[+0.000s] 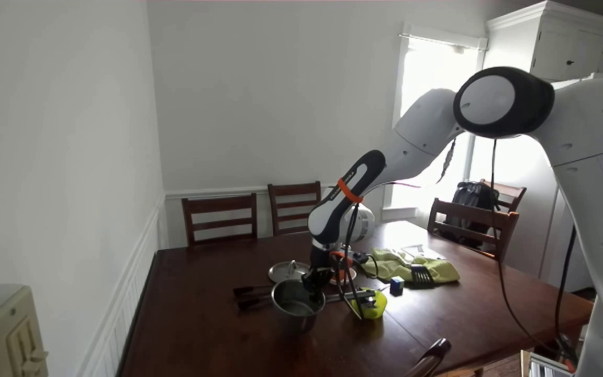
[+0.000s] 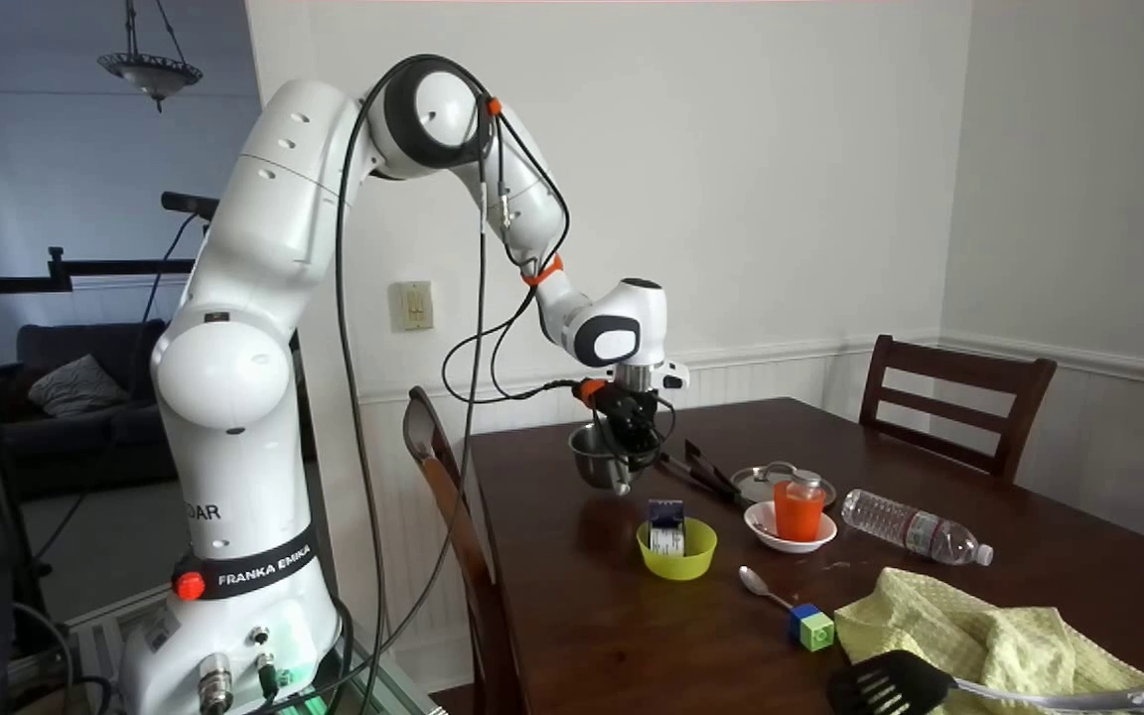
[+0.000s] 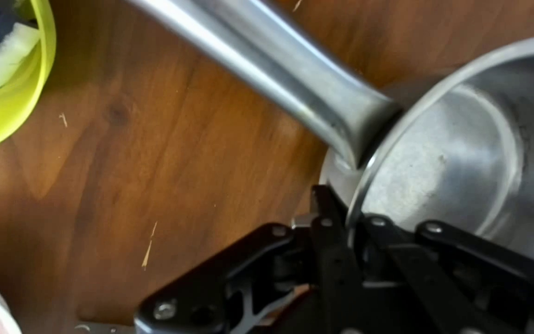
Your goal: Pour the content in the pot to the right of the table between the towel and the bowls
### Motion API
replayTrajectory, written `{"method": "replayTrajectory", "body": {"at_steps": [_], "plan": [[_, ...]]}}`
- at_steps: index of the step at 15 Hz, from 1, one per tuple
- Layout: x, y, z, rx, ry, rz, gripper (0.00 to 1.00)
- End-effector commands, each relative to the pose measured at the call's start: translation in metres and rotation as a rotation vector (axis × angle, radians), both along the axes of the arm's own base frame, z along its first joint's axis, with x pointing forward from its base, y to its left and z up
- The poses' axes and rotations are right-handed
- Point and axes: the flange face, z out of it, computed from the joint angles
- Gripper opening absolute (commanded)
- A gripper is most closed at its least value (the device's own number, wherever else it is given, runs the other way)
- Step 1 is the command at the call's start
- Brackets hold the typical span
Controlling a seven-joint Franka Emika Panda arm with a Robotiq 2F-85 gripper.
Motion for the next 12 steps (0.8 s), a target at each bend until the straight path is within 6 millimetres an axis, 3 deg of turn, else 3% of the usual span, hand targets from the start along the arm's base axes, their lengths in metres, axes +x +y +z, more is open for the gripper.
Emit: {"method": "replayTrajectory", "body": {"at_steps": [1, 7, 8, 9, 12], "plan": [[0.013, -0.013, -0.001, 0.029, 0.077, -0.004, 0.01], [0.019, -0.022, -0.008, 0.029, 0.147, -0.015, 0.01], [0.02, -0.022, -0.01, 0.03, 0.154, -0.014, 0.29], [0.021, -0.022, -0.011, 0.026, 0.158, -0.018, 0.3], [0.024, -0.024, -0.006, 0.02, 0.156, -0.025, 0.49]]}}
